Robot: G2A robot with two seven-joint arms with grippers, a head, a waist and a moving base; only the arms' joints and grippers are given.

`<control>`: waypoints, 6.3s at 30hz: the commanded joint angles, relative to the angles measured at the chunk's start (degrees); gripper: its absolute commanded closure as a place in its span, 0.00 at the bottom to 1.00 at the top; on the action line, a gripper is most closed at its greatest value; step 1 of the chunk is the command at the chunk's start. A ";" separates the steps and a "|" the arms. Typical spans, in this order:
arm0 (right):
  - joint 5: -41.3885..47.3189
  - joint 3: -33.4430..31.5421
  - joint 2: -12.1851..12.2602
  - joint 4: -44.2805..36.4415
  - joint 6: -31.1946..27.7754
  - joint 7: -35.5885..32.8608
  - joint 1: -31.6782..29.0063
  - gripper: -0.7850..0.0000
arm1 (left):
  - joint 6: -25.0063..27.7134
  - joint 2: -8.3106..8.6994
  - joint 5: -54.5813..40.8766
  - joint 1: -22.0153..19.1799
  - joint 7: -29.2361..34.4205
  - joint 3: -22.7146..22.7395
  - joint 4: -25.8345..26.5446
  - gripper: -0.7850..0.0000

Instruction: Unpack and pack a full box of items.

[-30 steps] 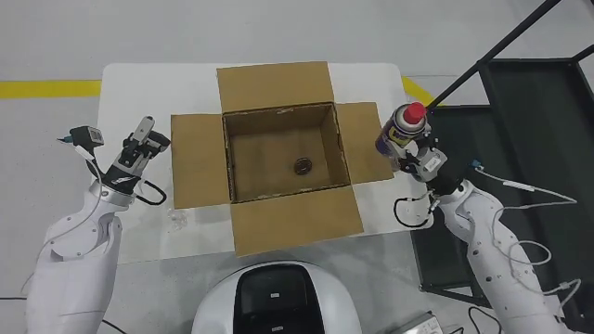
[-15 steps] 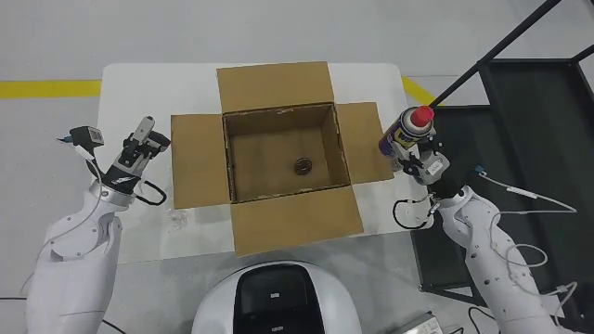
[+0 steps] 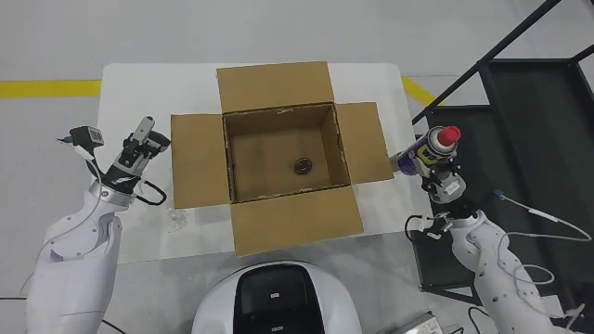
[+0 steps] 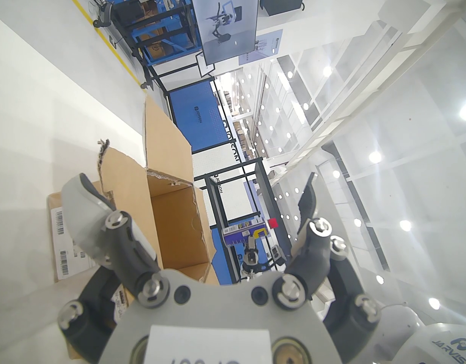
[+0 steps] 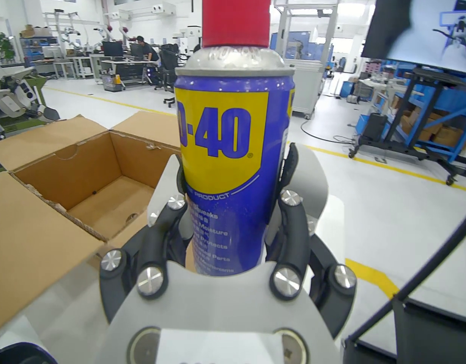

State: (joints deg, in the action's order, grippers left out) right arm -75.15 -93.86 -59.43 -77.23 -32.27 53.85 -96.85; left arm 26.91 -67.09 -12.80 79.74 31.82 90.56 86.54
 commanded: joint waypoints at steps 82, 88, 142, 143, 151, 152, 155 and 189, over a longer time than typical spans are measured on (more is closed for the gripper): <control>-1.67 21.16 -8.22 58.94 3.42 18.85 28.77 0.00 | 0.00 0.00 0.00 0.00 0.00 0.00 0.00 0.00; -2.51 21.88 -8.17 58.88 1.97 17.91 28.50 0.00 | 0.00 0.00 0.00 0.00 0.00 0.00 0.00 0.00; -8.29 5.10 3.07 12.61 2.67 9.47 8.36 0.00 | 0.00 0.00 0.00 0.00 0.00 0.00 0.00 0.00; -9.64 3.88 3.50 8.30 1.97 5.80 6.99 0.00 | 0.00 0.00 0.00 0.00 0.00 0.00 0.00 0.00; -13.84 -0.04 4.91 -15.73 -5.29 -18.39 2.96 0.00 | 0.00 0.00 0.00 0.00 0.00 0.00 0.00 0.00; -13.45 0.54 4.93 -16.93 -6.97 -20.80 3.76 0.00 | 0.00 0.00 0.00 0.00 0.00 0.00 0.00 0.00; -11.94 3.44 4.83 -18.50 -11.40 -27.11 6.83 0.00 | 0.00 0.00 0.00 0.00 0.00 0.00 0.00 0.00; -4.55 14.25 3.56 -17.33 -17.00 -44.60 18.91 0.00 | 0.00 0.00 0.00 0.00 0.00 0.00 0.00 0.00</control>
State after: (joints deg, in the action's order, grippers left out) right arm -79.67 -80.73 -55.75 -93.98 -49.17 11.04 -78.97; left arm 26.91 -67.09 -12.80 79.74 31.82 90.56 86.54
